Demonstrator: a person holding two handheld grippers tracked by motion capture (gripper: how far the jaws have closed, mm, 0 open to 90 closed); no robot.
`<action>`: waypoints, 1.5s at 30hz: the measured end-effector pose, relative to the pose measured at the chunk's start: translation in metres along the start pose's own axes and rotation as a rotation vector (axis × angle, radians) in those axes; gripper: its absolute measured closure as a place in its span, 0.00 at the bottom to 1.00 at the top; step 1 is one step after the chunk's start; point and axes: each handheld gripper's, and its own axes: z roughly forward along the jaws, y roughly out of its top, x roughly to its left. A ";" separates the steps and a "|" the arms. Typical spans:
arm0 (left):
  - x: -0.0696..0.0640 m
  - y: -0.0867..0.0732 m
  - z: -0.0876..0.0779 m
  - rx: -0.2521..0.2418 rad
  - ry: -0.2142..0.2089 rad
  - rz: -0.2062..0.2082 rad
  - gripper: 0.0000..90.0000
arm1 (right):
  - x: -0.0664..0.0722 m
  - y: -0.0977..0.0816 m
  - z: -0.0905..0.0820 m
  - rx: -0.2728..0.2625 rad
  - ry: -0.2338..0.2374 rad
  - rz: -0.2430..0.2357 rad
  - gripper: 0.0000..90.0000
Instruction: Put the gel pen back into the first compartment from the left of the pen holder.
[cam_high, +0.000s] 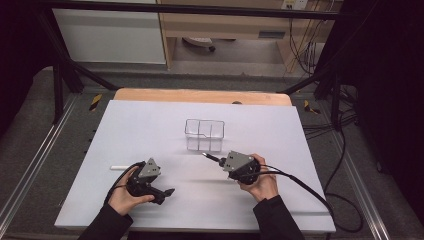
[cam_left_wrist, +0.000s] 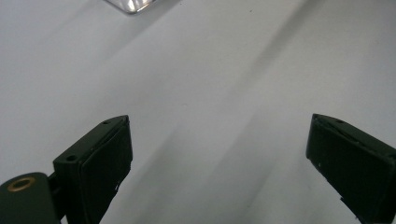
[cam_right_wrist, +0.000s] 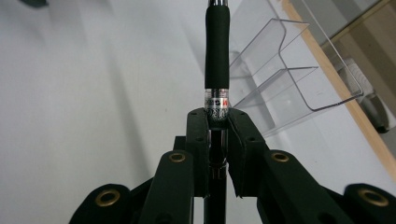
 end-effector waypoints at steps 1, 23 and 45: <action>0.001 -0.001 -0.001 -0.004 0.000 -0.006 0.08 | -0.001 0.001 0.001 -0.013 0.000 0.030 0.88; 0.005 -0.013 -0.002 -0.035 -0.003 -0.055 0.08 | -0.030 0.020 0.018 -0.350 -0.068 0.555 0.88; 0.007 -0.015 -0.003 -0.040 -0.005 -0.069 0.08 | -0.063 0.062 0.055 -0.505 -0.149 0.764 0.88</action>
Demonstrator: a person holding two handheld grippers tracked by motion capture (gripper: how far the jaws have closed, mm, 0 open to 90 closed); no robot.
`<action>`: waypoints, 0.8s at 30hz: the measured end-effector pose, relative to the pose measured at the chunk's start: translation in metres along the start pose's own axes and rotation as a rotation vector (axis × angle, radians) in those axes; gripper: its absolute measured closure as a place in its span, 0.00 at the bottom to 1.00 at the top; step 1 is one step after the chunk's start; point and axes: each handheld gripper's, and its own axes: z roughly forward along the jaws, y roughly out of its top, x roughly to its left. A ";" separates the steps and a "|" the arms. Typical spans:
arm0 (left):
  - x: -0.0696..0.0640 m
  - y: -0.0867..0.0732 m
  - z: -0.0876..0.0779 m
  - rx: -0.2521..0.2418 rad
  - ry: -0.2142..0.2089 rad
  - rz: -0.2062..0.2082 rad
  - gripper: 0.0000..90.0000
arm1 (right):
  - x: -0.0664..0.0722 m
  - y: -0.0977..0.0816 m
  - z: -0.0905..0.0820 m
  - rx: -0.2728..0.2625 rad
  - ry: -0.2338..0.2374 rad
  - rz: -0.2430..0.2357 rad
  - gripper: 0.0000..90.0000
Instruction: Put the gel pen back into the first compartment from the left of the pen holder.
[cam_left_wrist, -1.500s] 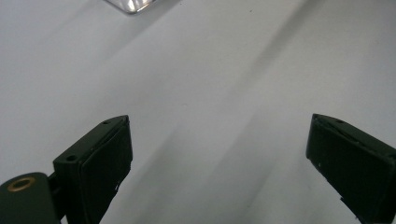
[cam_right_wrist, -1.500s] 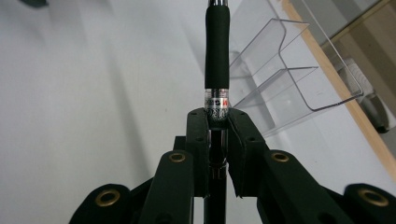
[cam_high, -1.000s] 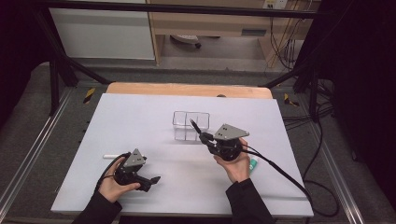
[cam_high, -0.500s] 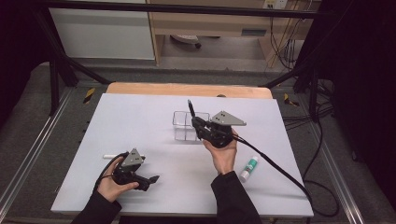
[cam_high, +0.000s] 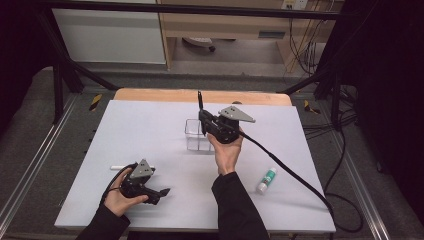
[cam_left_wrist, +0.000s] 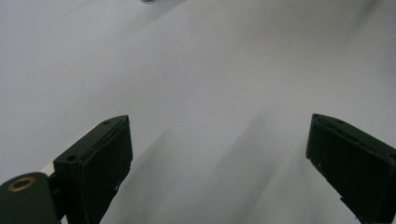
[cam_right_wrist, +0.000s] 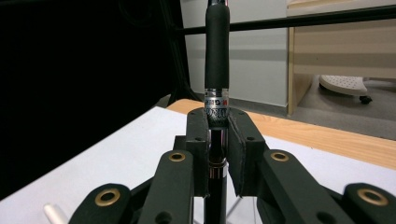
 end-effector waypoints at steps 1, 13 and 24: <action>0.000 0.000 0.000 0.001 -0.002 0.000 0.08 | 0.000 0.001 0.003 -0.004 -0.002 0.004 0.88; 0.000 -0.001 0.001 0.008 -0.004 0.005 0.08 | 0.000 -0.002 0.036 -0.014 0.003 0.025 0.88; 0.001 -0.001 0.000 0.002 -0.002 0.000 0.08 | -0.006 -0.014 0.053 0.009 0.010 0.059 0.88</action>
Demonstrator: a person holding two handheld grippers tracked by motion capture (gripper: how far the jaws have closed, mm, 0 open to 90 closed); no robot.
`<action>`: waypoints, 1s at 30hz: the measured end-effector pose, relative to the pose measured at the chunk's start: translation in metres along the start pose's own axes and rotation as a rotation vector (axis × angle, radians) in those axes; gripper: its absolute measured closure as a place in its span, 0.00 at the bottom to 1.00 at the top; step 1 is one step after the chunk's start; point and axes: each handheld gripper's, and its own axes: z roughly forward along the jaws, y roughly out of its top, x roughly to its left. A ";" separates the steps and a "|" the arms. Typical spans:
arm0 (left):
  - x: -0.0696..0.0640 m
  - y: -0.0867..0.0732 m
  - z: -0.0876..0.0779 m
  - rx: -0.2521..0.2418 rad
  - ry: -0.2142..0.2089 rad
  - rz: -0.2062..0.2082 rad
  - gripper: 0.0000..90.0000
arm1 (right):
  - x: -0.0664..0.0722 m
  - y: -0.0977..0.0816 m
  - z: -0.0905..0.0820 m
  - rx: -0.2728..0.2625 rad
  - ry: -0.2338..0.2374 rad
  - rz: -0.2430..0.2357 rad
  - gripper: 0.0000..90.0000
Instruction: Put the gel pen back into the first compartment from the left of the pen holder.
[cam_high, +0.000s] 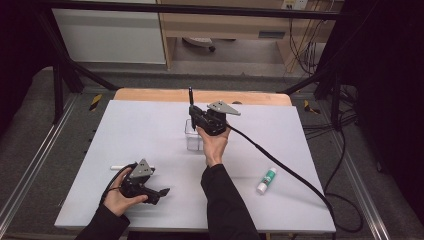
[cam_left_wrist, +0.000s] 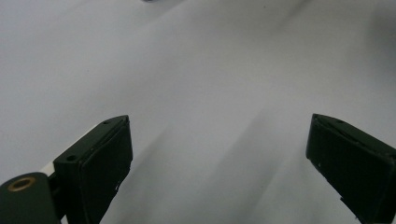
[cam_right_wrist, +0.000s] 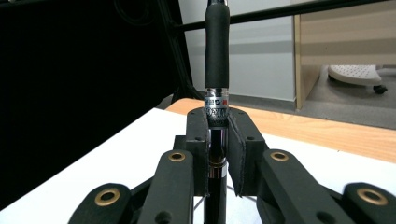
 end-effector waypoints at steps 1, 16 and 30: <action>0.000 0.000 0.000 0.000 0.000 -0.001 0.08 | 0.000 -0.001 0.001 0.005 0.004 -0.001 0.88; -0.001 -0.001 0.001 0.004 -0.002 -0.002 0.08 | -0.004 -0.028 0.006 0.060 0.002 0.000 0.88; -0.001 -0.001 0.002 0.009 -0.003 0.000 0.08 | -0.008 -0.042 0.004 0.089 -0.004 -0.013 0.88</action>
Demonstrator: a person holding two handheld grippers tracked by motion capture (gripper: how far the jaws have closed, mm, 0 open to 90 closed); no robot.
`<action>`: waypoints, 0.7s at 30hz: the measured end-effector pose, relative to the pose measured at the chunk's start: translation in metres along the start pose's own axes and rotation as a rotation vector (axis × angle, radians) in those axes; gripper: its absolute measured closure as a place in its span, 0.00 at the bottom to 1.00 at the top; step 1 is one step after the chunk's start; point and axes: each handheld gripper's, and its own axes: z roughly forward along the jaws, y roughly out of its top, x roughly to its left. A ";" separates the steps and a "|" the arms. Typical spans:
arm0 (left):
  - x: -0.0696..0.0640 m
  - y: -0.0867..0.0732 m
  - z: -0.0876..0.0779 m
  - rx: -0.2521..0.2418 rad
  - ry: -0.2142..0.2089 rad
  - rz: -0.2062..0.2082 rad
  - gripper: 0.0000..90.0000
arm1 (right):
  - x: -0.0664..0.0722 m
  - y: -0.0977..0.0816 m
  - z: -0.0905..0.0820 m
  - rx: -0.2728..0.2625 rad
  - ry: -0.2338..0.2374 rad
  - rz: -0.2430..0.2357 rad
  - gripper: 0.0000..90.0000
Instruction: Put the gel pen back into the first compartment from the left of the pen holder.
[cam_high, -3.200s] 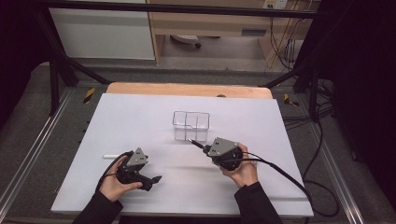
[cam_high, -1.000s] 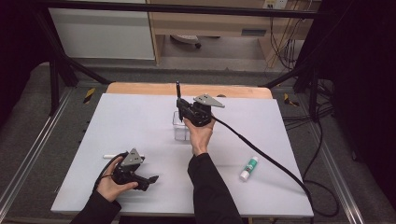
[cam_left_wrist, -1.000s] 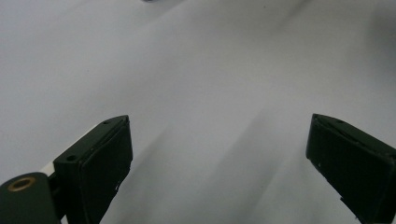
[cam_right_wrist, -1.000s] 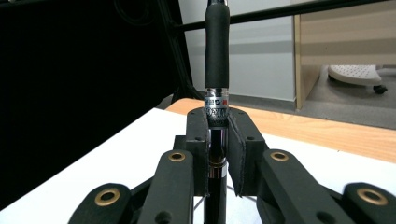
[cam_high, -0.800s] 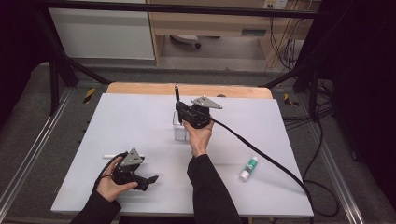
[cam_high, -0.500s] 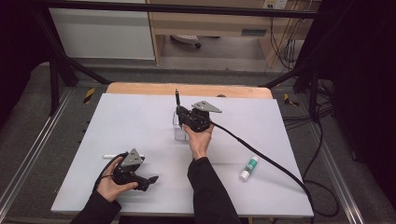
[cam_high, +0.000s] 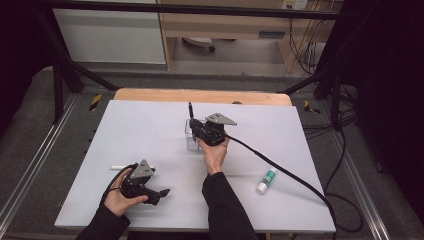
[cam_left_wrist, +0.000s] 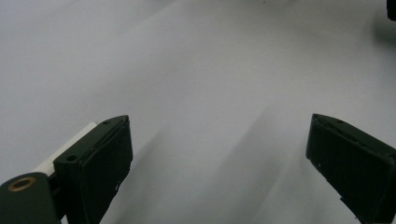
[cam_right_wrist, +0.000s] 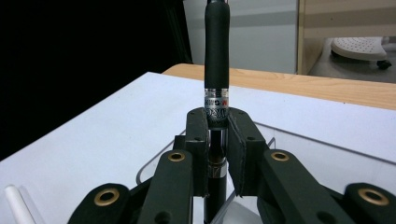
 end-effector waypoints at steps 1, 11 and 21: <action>0.000 0.000 0.000 0.000 0.001 0.000 0.08 | 0.001 -0.001 0.000 -0.001 0.001 -0.002 0.88; 0.000 0.000 0.000 0.002 0.000 0.001 0.08 | 0.003 0.009 -0.011 0.037 -0.022 -0.078 0.68; 0.000 0.000 -0.001 0.004 -0.008 0.008 0.08 | 0.014 0.030 -0.045 0.160 0.034 -0.140 0.22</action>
